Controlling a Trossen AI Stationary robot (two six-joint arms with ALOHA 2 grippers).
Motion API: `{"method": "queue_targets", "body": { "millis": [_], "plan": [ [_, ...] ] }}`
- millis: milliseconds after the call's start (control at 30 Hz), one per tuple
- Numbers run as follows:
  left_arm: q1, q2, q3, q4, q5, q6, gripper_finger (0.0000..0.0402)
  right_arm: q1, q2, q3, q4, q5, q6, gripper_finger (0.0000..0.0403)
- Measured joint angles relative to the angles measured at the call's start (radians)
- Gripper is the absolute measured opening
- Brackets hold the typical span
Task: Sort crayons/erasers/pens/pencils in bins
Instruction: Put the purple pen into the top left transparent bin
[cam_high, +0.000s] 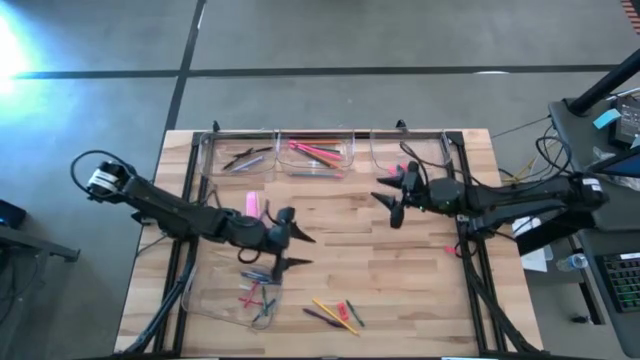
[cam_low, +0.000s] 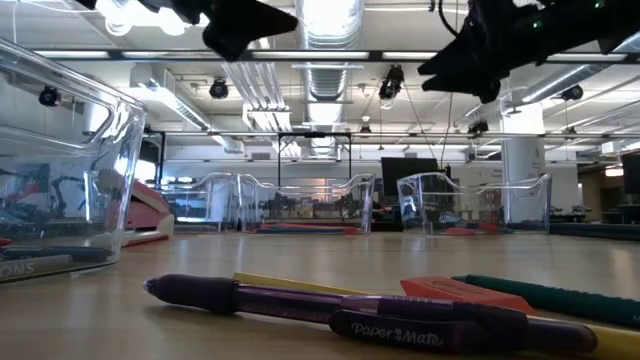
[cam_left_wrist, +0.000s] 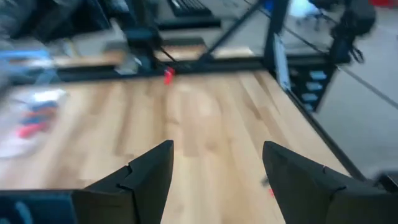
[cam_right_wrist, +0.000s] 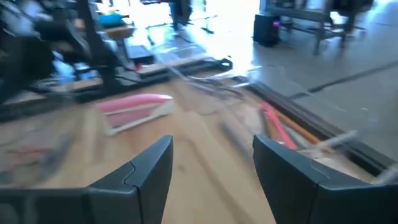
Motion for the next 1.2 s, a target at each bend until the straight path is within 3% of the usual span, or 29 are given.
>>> {"method": "queue_targets", "body": {
  "millis": [133,300,367,567,733,967,1200],
  "plan": [
    [0.000,0.097,0.075,-0.078,0.072,-0.002,0.0233,0.083,0.017,-0.001,0.039,0.001,0.022,0.0210],
    [-0.002,0.218,0.262,-0.403,0.073,-0.003,0.0233,0.200,0.060,-0.002,0.140,0.002,0.003,0.0210],
    [-0.010,0.265,0.320,-0.461,0.078,-0.005,0.0233,0.240,0.082,-0.002,0.202,0.004,-0.024,0.0210],
    [-0.061,0.374,0.391,-0.460,0.184,-0.007,0.0233,0.325,0.150,-0.002,0.310,0.031,-0.071,0.0210],
    [-0.123,0.425,0.413,-0.459,0.187,-0.028,0.0233,0.373,0.206,-0.003,0.348,0.031,-0.051,0.0210],
    [-0.176,0.497,0.494,-0.483,0.177,-0.080,0.0233,0.443,0.205,0.011,0.430,0.027,-0.143,0.0210],
    [-0.191,0.581,0.587,-0.555,0.173,-0.084,0.0233,0.532,0.201,0.011,0.437,-0.208,-0.242,0.0210]
  ]
}}
